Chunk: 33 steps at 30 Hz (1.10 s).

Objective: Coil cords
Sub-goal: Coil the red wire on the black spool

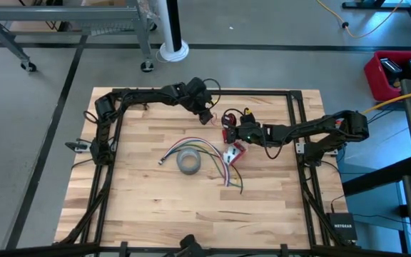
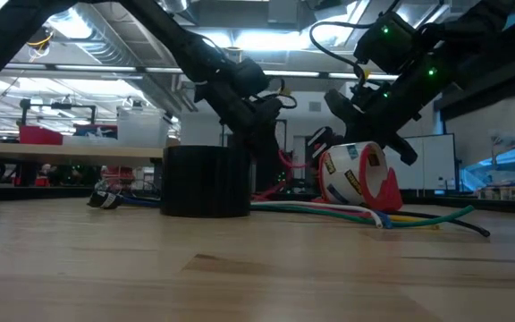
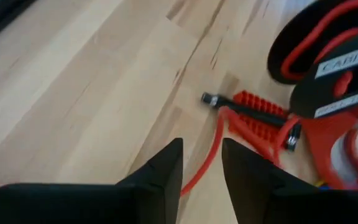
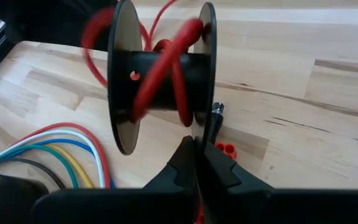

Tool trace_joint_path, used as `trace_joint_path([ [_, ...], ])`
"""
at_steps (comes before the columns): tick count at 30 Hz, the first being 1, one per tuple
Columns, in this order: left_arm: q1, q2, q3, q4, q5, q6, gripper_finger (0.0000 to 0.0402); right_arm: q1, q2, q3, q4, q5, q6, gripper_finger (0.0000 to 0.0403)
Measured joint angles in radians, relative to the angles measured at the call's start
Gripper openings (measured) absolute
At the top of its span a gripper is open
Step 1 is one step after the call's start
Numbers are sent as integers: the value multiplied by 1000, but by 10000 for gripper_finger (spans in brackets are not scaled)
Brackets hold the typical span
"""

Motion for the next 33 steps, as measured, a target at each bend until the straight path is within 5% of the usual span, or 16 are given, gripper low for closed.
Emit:
trace_joint_path([
  [14, -6, 0, 0, -143, -116, 83, 82, 0, 0, 0, 3, -30, 0, 5],
  [24, -40, 0, 0, -154, 199, 119, 50, 0, -51, -1, -4, -188, -7, 5],
  [33, 14, 0, -66, -208, 225, 140, 27, 0, -308, -148, -5, -247, 51, 5],
])
